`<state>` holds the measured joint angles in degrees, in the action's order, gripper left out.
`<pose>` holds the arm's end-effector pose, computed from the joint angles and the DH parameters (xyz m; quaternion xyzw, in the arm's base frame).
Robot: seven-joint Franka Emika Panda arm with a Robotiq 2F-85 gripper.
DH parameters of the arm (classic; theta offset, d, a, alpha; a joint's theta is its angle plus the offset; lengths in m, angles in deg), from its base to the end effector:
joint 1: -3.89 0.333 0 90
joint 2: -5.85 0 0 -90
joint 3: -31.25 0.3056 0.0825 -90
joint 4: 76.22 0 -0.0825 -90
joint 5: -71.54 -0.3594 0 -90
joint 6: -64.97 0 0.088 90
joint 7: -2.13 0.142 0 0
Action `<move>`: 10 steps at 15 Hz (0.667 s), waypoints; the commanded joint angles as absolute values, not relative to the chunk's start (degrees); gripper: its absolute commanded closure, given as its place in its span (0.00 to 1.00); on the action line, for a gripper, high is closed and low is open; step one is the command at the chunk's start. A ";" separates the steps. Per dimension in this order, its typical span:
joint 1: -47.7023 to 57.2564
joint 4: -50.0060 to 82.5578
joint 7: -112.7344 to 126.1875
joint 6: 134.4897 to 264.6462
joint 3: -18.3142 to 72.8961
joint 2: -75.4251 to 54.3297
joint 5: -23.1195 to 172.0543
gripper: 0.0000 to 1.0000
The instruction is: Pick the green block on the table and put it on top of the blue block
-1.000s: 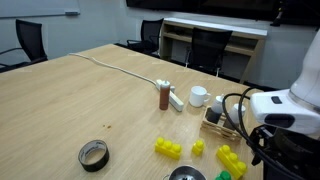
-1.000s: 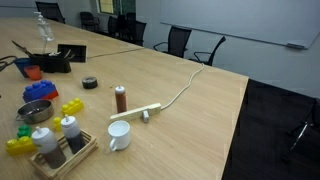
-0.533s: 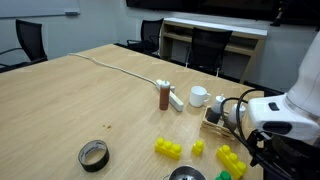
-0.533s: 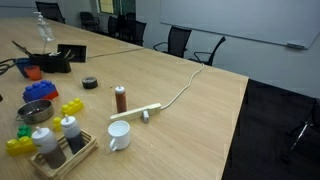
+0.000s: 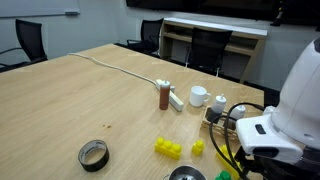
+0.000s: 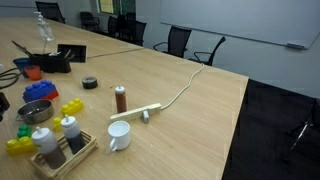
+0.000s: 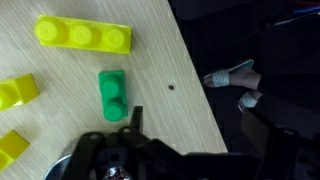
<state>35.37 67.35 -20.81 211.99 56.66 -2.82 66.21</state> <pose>0.2371 0.3763 0.2004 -0.7908 -0.6082 0.0541 0.0422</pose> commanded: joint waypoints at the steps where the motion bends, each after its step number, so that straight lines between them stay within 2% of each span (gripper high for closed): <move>1: 33.04 65.04 -22.71 214.95 58.15 -7.64 70.03 0.00; 4: 32.67 63.49 -19.51 216.63 57.17 -11.21 74.81 0.00; 10: 31.32 64.32 -19.80 215.54 59.20 -10.42 74.01 0.00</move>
<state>33.21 64.41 -20.69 215.63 57.48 -10.12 72.79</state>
